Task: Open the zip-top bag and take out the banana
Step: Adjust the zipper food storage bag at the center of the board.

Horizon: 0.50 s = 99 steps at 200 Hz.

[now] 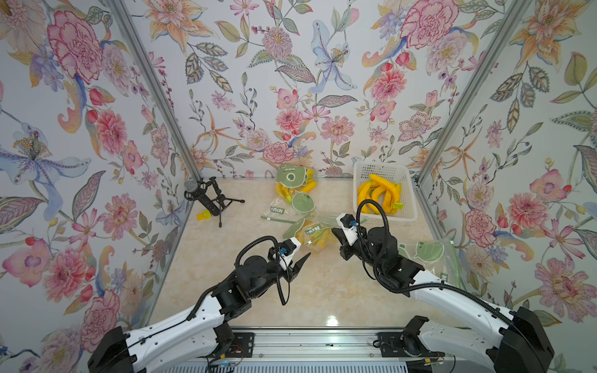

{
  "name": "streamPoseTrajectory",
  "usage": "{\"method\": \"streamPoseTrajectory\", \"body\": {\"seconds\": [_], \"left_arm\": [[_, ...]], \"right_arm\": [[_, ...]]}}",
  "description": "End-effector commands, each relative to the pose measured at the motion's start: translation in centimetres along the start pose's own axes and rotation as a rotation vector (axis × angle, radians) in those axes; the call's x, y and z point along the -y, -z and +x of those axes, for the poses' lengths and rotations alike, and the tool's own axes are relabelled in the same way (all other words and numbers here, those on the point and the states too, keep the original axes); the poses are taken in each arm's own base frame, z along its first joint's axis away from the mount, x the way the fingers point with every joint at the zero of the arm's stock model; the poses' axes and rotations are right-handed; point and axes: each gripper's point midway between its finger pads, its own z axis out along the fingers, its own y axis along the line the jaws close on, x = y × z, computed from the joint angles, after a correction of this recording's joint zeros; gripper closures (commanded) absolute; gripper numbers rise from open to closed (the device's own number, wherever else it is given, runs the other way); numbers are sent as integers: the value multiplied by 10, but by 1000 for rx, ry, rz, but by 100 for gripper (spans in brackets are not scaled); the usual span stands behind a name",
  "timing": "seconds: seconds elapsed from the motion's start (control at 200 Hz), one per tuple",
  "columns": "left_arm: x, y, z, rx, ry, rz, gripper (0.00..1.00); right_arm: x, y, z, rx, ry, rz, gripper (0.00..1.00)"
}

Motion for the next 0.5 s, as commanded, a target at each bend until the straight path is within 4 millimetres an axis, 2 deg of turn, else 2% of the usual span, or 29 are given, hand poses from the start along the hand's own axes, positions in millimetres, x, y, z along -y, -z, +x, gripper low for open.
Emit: {"method": "streamPoseTrajectory", "body": {"seconds": [0.0,0.275,0.49], "left_arm": [[-9,-7,-11,38,-67,-61,44],[-6,-25,-8,15,-65,-34,67],[-6,-31,-8,24,-53,-27,73]], "right_arm": [[0,1,-11,28,-44,-15,100],[2,0,-9,19,-67,-18,100],[2,0,-5,17,-82,-19,100]]}}
